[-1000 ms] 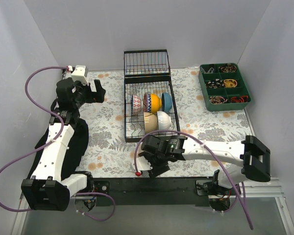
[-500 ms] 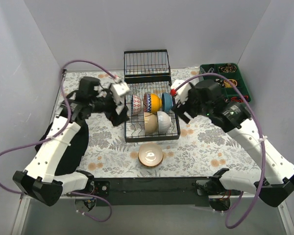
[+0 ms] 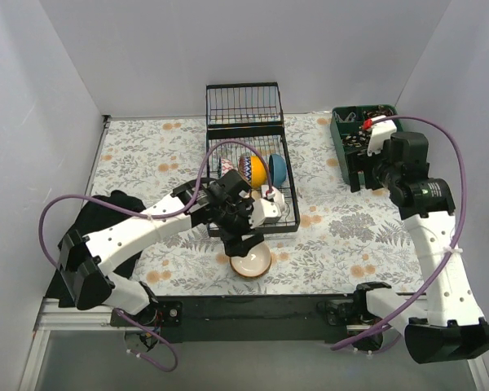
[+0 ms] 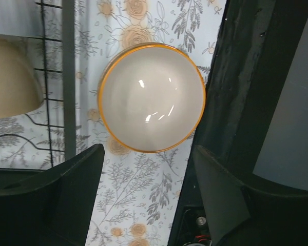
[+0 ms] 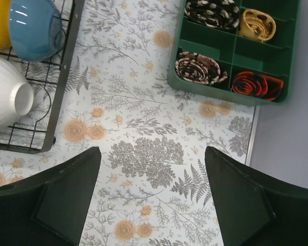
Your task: Load the bowls into the dish rack
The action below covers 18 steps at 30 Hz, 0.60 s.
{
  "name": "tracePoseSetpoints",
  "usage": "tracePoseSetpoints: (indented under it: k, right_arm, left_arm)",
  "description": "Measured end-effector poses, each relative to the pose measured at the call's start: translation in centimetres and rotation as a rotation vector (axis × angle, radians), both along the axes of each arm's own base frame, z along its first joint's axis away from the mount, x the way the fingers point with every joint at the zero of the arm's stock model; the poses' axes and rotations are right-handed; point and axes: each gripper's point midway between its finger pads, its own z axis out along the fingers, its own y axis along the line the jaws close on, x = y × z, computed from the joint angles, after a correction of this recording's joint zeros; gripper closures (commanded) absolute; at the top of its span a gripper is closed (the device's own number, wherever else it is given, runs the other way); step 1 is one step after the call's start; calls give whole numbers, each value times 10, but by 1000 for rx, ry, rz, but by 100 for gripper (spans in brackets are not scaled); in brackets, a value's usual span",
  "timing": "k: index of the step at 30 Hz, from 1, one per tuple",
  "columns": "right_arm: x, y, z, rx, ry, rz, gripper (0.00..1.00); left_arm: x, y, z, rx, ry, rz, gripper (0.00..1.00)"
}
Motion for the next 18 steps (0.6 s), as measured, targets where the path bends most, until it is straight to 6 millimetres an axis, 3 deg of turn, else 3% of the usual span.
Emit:
tracePoseSetpoints:
  k: [6,12,18]
  right_arm:
    - [-23,-12,-2,10,-35,-31,9]
    - [-50,-13,-21,44,-41,-33,8]
    - [-65,-23,-16,52,-103,-72,7]
  left_arm:
    - [-19,-8,-15,19,70,-7,31]
    - [-37,-19,-35,81,106,-66,32]
    - [-50,-26,-55,133,121,-95,32]
